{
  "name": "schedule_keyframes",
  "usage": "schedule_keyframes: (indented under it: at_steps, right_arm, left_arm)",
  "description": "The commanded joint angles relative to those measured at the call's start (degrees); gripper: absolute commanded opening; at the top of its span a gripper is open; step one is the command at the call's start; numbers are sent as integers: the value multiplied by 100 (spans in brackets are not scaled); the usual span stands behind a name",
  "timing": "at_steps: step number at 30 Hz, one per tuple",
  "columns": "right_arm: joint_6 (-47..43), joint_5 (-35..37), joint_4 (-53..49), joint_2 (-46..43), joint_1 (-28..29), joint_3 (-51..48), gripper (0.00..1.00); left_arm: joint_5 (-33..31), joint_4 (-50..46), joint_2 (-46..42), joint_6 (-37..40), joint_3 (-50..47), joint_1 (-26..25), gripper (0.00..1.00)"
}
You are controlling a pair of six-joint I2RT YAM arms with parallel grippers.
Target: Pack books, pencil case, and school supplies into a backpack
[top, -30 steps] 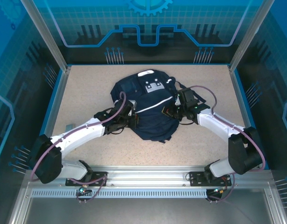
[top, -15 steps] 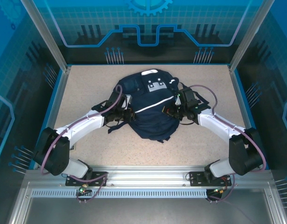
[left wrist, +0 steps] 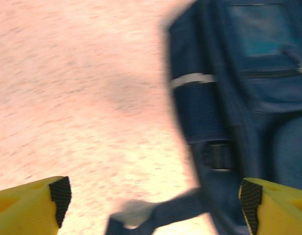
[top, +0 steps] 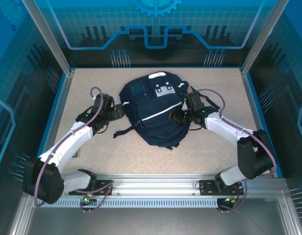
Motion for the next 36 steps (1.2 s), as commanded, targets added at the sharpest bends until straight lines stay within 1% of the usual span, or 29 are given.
schedule_keyframes:
  at_steps: [1,4,6,8,11,14,18,21,24,29,32,33,34,36]
  right_arm:
    - [-65,-181,-6,178,109,258,5]
    - [-52,-171,-48,219,109,300,5]
    - [-45,-138,-135,259,109,378,5]
    - [-41,-110,-236,304,109,455,5]
    - [-61,-110,-352,378,118,547,6]
    - [-58,-191,-431,495,118,626,6]
    - [-72,-284,-506,616,132,718,7]
    - [-112,-313,-562,682,148,803,7]
    - [-87,-299,-530,709,175,819,7]
    - [-43,-344,-466,749,206,791,7]
    - [-70,-341,-479,746,201,791,7]
    - [-82,-330,-494,737,210,799,7]
    - [-87,-321,-503,730,205,806,7]
    - [-98,-312,-508,712,206,808,7]
  left_arm:
    - [-564,-746,-188,-422,-261,505,95]
    - [-770,-1150,-248,-350,-175,1122,99]
    - [-838,-1238,-273,-178,-138,1591,99]
    - [-682,-1210,-274,-62,-143,2090,99]
    - [-357,-1068,-251,-184,-286,2722,99]
    - [-140,-805,-111,-311,-489,3165,99]
    - [150,-685,214,-569,-667,3769,99]
    - [120,-609,262,-605,-797,3908,99]
    - [397,-554,373,-572,-851,3959,99]
    - [830,-822,641,-430,-712,3949,97]
    - [736,-925,653,-423,-720,3947,90]
    - [691,-945,683,-395,-717,3937,86]
    - [560,-1008,733,-356,-686,3903,82]
    - [220,-1248,930,-353,-545,3740,76]
